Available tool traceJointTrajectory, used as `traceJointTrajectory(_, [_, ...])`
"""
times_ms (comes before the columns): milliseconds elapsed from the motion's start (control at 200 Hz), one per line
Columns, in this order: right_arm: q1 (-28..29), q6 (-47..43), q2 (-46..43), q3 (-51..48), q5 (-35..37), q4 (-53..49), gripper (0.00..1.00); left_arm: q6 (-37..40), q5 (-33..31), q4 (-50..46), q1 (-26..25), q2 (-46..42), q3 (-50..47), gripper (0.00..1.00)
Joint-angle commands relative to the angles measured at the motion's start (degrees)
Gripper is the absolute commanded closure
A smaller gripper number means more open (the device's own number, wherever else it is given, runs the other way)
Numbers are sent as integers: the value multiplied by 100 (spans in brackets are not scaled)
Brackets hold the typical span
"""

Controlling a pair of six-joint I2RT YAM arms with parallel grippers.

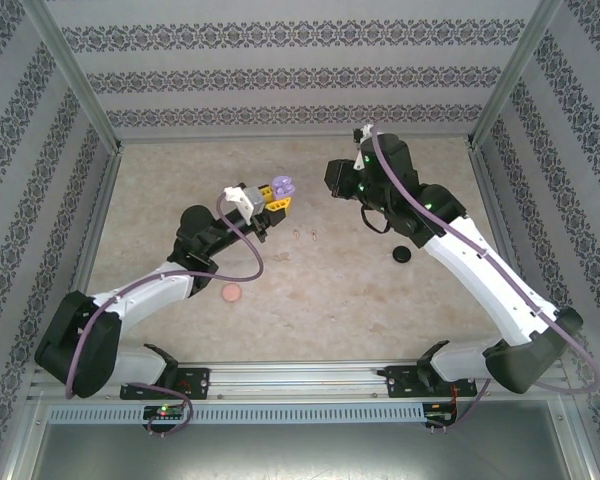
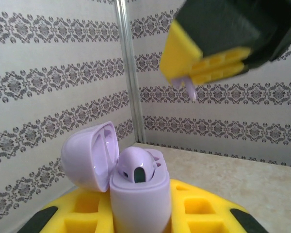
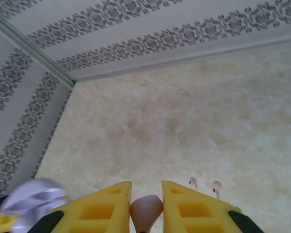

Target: Insert the wireless bluetooth earbuds into the charging case

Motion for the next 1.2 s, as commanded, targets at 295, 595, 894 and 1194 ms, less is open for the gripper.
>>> traceJointTrajectory(295, [283, -193, -57, 167, -242, 235, 79, 71, 386, -4, -235, 611, 750, 100])
traceJointTrajectory(595, [516, -192, -4, -102, 51, 646, 79, 60, 410, 62, -317, 753, 903, 100])
traceJointTrajectory(894, [655, -232, 210, -100, 198, 676, 79, 52, 407, 69, -334, 704, 913, 100])
traceJointTrajectory(1194, [664, -276, 219, -276, 416, 710, 80, 53, 389, 106, -335, 667, 903, 100])
